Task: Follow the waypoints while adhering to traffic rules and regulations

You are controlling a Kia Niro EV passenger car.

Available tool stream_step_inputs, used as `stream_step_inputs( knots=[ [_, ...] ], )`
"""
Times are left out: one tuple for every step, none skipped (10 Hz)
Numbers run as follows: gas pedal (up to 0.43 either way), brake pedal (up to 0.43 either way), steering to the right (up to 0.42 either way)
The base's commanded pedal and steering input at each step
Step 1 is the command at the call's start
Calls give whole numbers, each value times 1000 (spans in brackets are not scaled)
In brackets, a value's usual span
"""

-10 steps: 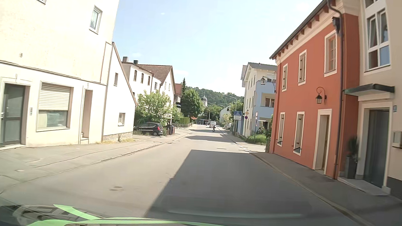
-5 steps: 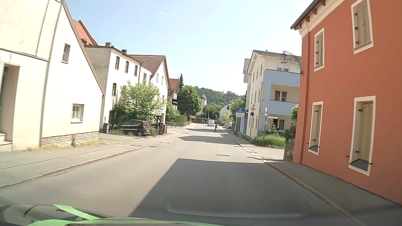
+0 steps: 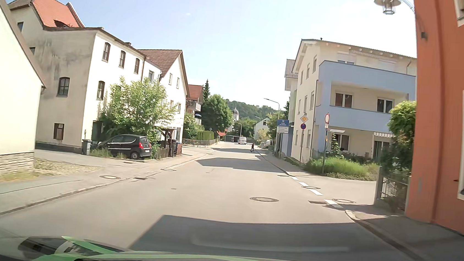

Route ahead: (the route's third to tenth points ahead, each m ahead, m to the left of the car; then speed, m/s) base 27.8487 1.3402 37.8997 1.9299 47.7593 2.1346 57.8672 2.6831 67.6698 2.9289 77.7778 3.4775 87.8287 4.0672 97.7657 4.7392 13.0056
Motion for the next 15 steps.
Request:
stream_step_inputs(
  knots=[
    [0,0,-2],
    [0,0,-2],
    [0,0,-2],
    [0,0,-2],
    [0,0,-3],
    [0,0,-3],
    [0,0,-3],
    [0,0,-3],
    [0,0,-3],
    [0,0,-3],
    [0,0,-3],
    [0,0,-3],
    [0,0,-3],
    [0,0,-2],
    [0,0,-2]
  ],
)
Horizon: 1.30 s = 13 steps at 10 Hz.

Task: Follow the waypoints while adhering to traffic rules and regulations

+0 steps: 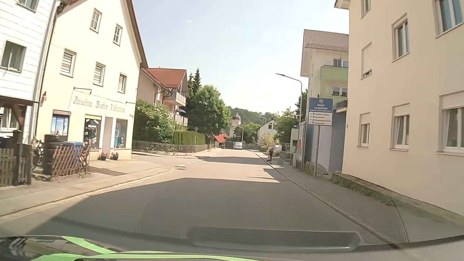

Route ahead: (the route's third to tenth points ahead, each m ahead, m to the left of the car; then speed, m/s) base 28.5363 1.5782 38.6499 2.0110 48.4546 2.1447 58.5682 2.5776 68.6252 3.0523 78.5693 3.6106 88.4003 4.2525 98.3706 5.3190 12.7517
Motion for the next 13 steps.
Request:
stream_step_inputs(
  knots=[
    [0,0,-1],
    [0,0,0],
    [0,0,0],
    [0,0,-1],
    [8,0,-1],
    [20,0,-1],
    [28,0,-1],
    [47,0,-1],
    [59,0,-1],
    [67,0,-1],
    [79,0,-1],
    [79,0,-1],
    [79,0,-1]
  ],
)
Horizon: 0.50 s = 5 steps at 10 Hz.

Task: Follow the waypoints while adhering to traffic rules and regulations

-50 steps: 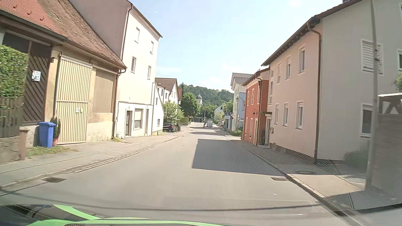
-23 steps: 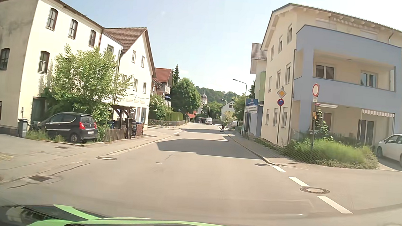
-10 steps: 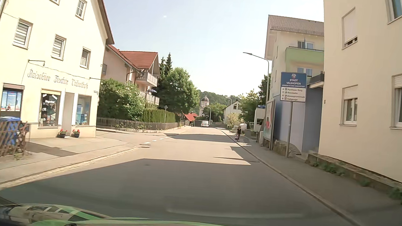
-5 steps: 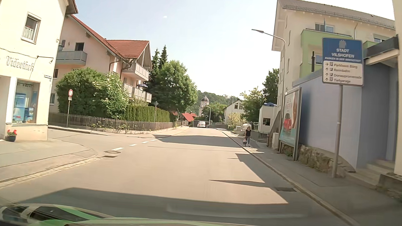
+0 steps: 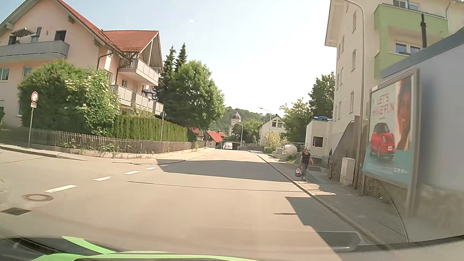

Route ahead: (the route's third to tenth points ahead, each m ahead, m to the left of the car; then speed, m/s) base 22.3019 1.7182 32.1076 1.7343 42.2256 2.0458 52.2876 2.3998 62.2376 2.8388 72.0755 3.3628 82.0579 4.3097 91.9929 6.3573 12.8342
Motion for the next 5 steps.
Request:
stream_step_inputs(
  knots=[
    [79,0,-1],
    [79,0,-1],
    [79,0,-1],
    [79,0,-1],
    [79,0,-1]
  ],
)
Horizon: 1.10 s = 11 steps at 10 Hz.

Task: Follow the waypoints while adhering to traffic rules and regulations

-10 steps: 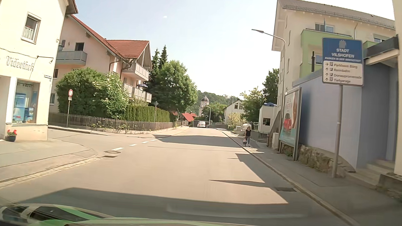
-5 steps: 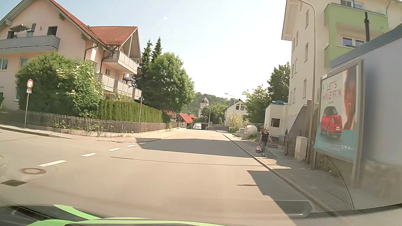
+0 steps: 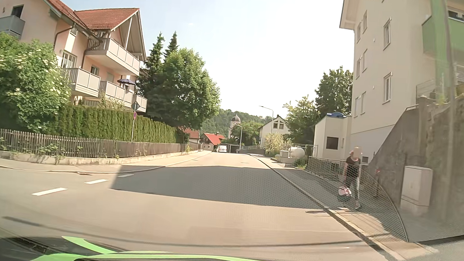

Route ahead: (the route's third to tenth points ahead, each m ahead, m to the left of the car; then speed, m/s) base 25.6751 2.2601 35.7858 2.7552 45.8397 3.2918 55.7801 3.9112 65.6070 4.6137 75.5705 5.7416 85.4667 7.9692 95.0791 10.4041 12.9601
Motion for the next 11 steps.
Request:
stream_step_inputs(
  knots=[
    [79,0,-1],
    [79,0,0],
    [87,0,1],
    [87,0,1],
    [87,0,1],
    [87,0,1],
    [87,0,1],
    [87,0,-1],
    [87,0,-1],
    [0,0,-2],
    [0,0,-2]
  ],
)
